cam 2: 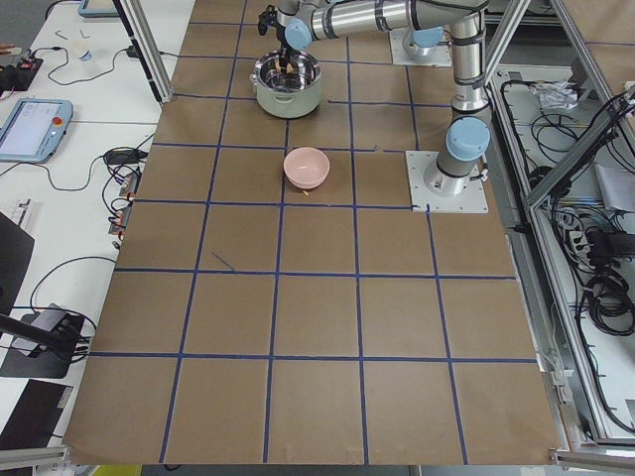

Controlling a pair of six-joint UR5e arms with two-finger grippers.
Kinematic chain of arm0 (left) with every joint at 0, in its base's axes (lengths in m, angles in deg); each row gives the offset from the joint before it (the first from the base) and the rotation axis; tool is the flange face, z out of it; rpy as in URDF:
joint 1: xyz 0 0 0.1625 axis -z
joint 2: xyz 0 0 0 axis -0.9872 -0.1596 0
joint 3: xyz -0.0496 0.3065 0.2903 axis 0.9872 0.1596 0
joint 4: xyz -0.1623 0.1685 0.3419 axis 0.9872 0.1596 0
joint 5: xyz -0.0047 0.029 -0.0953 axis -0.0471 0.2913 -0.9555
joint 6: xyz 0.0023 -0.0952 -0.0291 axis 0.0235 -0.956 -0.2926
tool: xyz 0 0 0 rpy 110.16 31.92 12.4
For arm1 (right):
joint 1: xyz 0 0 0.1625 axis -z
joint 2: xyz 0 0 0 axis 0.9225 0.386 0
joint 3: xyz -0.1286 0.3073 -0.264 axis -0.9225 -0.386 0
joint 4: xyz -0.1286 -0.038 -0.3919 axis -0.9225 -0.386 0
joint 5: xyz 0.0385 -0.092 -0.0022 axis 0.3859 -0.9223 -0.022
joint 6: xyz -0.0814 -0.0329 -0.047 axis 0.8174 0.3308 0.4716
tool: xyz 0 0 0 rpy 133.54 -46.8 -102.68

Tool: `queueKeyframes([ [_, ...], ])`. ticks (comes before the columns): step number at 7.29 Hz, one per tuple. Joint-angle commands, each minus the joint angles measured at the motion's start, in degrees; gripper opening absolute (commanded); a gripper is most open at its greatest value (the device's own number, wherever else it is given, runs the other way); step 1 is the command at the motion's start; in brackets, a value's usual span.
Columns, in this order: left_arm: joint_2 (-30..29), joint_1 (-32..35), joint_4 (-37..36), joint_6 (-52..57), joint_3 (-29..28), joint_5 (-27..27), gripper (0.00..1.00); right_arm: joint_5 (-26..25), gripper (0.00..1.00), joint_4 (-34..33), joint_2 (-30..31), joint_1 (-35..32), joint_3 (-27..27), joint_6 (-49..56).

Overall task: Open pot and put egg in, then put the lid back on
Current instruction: 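Lower the egg into the pot and open the left gripper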

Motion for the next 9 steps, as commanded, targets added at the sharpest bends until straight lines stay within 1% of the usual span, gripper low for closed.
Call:
queueKeyframes([
  [1,1.5,-0.3,0.6,0.2,-0.6,0.2,1.00,0.2,0.32,0.0,0.0,2.7,0.7,1.2],
  [2,4.0,-1.7,3.7,0.7,-0.7,0.3,1.00,0.2,0.33,0.0,0.1,2.8,0.8,1.9],
  [3,9.0,-4.0,11.1,1.2,-0.6,0.2,1.00,0.8,0.33,0.1,0.3,2.7,0.8,1.8],
  [4,14.9,-6.5,18.0,4.6,-0.3,0.0,1.00,0.9,0.32,0.1,0.7,2.3,0.6,1.4],
  [5,19.7,-9.2,23.4,6.9,1.0,0.1,1.00,2.2,0.32,0.0,0.5,1.5,0.5,0.3],
  [6,23.0,-12.2,27.0,7.4,1.2,0.5,1.00,5.5,0.32,-0.1,0.3,-1.2,0.3,-3.1],
  [7,24.3,-15.8,30.3,8.9,1.3,0.6,1.00,5.6,0.32,-2.1,-0.4,-5.9,0.3,-9.0],
  [8,25.0,-17.6,29.7,9.6,1.1,0.6,1.00,4.4,0.33,-5.9,-2.7,-11.6,0.1,-14.6],
  [9,25.0,-18.3,29.6,10.1,0.8,0.7,1.00,4.2,0.33,-8.3,-6.2,-17.3,-1.3,-21.4],
])
